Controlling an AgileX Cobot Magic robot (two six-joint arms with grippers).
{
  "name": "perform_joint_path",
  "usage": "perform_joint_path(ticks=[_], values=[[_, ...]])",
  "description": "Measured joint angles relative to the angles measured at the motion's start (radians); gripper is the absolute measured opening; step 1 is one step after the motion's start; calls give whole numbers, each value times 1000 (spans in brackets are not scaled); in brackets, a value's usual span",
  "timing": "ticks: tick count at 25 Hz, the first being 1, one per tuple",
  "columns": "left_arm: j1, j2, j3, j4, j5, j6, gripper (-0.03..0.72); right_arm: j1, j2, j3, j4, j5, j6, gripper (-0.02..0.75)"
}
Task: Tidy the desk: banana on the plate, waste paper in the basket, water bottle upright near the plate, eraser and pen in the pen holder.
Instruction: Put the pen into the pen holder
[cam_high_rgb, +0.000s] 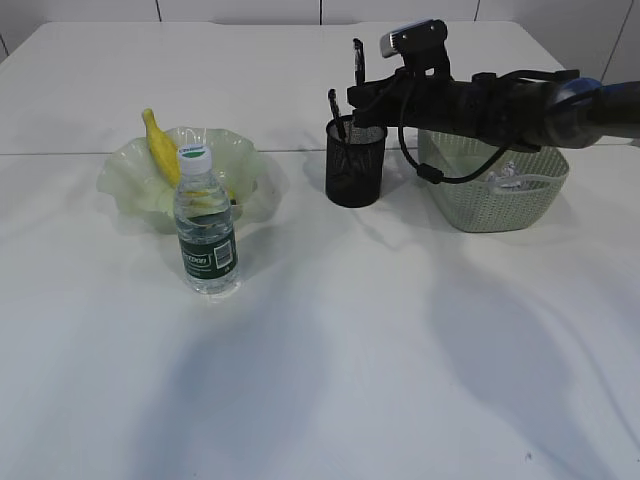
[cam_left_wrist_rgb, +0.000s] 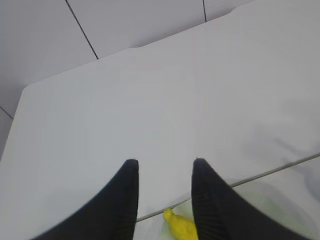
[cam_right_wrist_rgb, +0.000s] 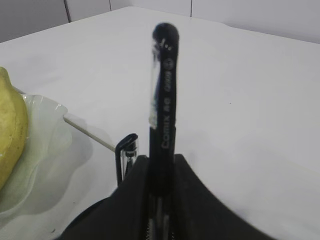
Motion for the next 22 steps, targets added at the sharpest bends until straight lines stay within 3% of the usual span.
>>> perform_joint_path(ticks=[12,22], values=[[57,0,197,-2,-386,0,246,0,0,0,0,0,0,87],[139,-2,372,-134,-695,35,239,0,0,0,-19,0,2,87]])
